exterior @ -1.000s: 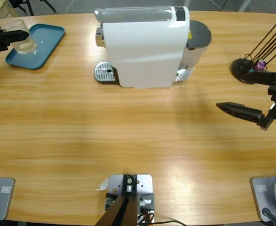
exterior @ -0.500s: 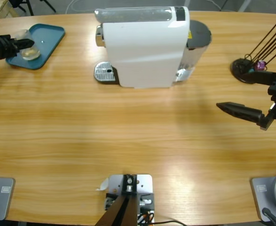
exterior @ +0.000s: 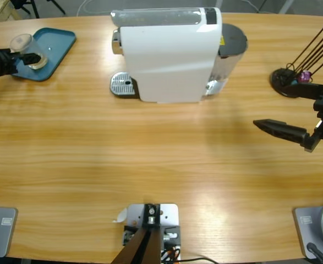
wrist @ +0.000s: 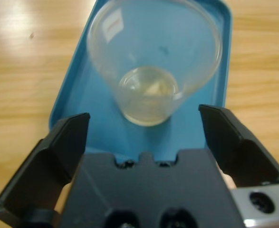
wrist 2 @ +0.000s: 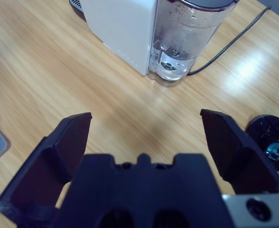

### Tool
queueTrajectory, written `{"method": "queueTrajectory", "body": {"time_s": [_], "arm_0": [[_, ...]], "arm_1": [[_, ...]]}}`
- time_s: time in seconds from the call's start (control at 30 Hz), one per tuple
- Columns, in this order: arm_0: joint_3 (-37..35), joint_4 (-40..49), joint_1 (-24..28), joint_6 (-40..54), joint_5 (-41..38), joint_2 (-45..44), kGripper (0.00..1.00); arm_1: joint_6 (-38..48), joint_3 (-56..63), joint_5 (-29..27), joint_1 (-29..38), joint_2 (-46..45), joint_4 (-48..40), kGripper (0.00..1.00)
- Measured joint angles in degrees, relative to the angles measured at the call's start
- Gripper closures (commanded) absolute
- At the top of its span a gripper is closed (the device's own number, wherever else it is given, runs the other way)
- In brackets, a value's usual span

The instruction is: Pour coffee

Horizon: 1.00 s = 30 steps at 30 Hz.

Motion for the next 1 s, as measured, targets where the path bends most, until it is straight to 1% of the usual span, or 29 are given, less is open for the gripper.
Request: {"method": "queueTrajectory", "body": {"time_s": [0.13, 0.23, 0.3, 0.37, 0.43, 0.53, 0.6, 0.67, 0.73, 0.87, 0.97, 1.0], "arm_0": [[0.83, 5.96, -0.19, -0.72, 0.39, -8.48, 0.004], [0.73, 12.71, -1.23, -1.39, 0.39, -18.76, 0.004], [0.02, 18.55, -2.94, -1.51, 0.39, -26.56, 0.004], [-0.41, 23.75, -6.76, -1.70, 0.39, -33.47, 0.004], [-0.32, 27.77, -12.40, -2.89, 0.39, -39.51, 0.000], [2.65, 29.55, -21.57, -6.05, 0.39, -45.58, 0.005], [6.50, 29.85, -26.82, -7.47, -0.10, -47.46, 0.017], [8.17, 29.86, -30.68, -7.56, -1.70, -47.73, 0.034], [8.27, 29.73, -33.46, -7.56, -2.66, -47.47, 0.101], [8.27, 29.73, -36.82, -7.55, -2.97, -44.59, 0.101], [8.27, 29.73, -37.65, -7.12, -3.45, -44.32, 0.106], [8.29, 29.73, -37.72, -6.42, -3.56, -44.68, 0.127]], "arm_1": [[0.00, 0.00, 0.00, 0.00, 0.00, -0.01, 0.000], [0.01, 0.00, 0.00, 0.00, 0.01, -0.04, 0.000], [0.01, 0.01, 0.00, 0.00, 0.02, -0.10, 0.000], [0.01, 0.01, 0.00, 0.00, 0.07, -0.19, 0.000], [0.01, 0.02, 0.01, 0.00, 0.45, -0.32, 0.000], [0.01, 0.02, 0.01, 0.00, 2.44, -0.73, 0.000], [0.00, 0.02, 0.18, 0.00, 4.56, -0.85, 0.000], [0.00, 0.02, 0.43, 0.00, 6.30, -0.96, 0.000], [0.00, 0.02, 0.59, 0.00, 7.57, -1.15, 0.000], [0.00, 0.03, 0.63, 0.00, 8.18, -2.18, 0.000], [0.00, 0.04, 0.63, 0.00, 8.18, -2.59, 0.000], [0.00, 0.05, 0.63, 0.00, 8.18, -2.62, 0.000]]}}
